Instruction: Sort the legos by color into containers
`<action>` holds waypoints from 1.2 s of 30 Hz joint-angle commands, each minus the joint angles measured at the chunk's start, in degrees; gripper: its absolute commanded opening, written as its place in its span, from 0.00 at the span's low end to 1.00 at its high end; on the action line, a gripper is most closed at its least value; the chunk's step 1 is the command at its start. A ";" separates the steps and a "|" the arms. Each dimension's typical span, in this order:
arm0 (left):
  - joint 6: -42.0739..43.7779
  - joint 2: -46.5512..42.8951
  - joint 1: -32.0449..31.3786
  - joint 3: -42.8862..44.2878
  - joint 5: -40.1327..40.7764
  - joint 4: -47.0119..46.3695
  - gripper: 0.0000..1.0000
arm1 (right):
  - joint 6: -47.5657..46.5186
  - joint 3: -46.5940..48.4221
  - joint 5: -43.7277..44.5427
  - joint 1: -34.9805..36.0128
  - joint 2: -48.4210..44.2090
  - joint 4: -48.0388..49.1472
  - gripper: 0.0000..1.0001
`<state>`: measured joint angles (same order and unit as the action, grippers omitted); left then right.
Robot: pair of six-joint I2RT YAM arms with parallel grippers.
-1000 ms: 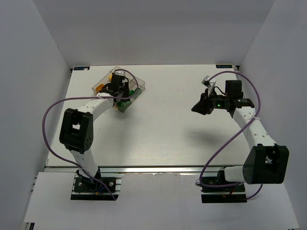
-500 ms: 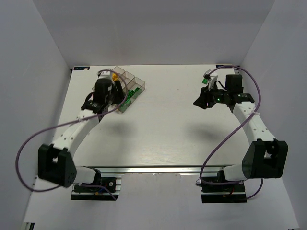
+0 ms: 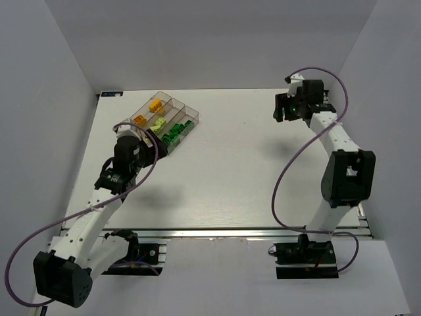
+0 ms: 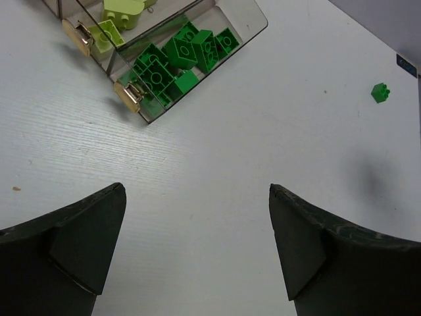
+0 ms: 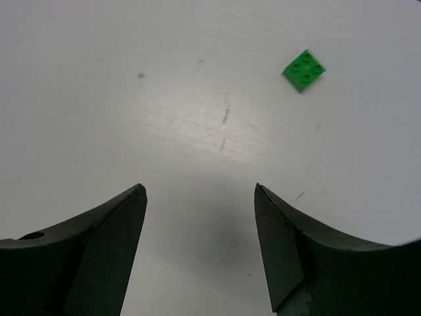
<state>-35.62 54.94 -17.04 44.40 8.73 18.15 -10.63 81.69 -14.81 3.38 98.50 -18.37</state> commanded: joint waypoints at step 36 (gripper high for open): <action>-8.15 -6.95 0.25 -7.49 0.06 4.26 0.98 | 11.86 39.42 23.77 0.49 39.93 0.97 0.80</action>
<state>-42.94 48.64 -17.04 37.80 8.16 22.33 -1.67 118.02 6.24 2.94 137.69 -20.58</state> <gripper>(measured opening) 0.982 0.799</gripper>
